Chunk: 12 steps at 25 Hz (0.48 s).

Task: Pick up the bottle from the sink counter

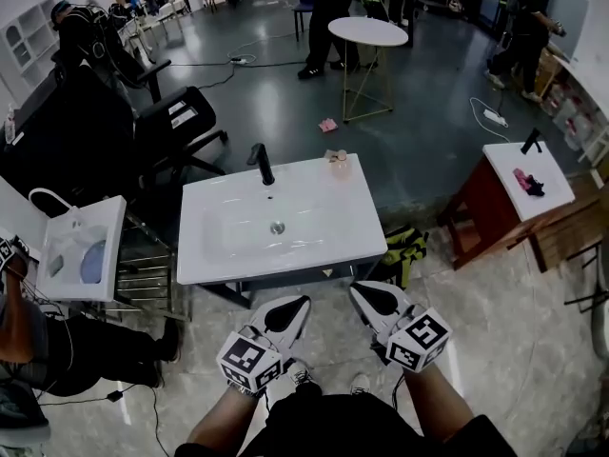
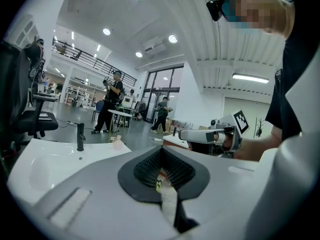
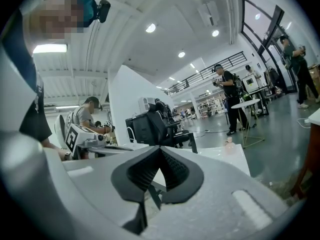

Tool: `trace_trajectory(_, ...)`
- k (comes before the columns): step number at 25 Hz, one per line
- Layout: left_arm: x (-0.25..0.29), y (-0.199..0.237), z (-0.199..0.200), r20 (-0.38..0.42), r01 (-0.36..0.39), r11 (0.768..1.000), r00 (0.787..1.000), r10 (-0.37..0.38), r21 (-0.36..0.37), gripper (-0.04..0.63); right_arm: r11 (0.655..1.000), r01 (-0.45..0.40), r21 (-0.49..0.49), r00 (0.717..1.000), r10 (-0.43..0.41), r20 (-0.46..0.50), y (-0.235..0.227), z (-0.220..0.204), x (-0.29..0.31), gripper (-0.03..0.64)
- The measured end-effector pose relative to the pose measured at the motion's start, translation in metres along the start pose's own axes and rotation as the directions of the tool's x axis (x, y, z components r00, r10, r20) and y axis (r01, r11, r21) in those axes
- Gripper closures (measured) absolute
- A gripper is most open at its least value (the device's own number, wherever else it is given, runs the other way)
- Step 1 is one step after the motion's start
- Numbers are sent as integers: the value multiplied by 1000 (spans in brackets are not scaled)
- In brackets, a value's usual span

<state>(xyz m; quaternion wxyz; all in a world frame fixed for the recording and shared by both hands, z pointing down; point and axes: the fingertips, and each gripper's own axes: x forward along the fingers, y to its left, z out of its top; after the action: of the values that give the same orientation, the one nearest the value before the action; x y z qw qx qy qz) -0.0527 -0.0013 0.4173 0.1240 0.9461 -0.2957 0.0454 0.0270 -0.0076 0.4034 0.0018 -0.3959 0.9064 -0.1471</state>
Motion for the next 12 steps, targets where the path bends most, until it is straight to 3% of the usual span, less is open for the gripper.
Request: trace_trajectory(12, -12, 65, 5, -4, 43, 999, 999, -43, 0, 598, 999, 28, 43, 999, -29, 21, 11, -2, 65, 617)
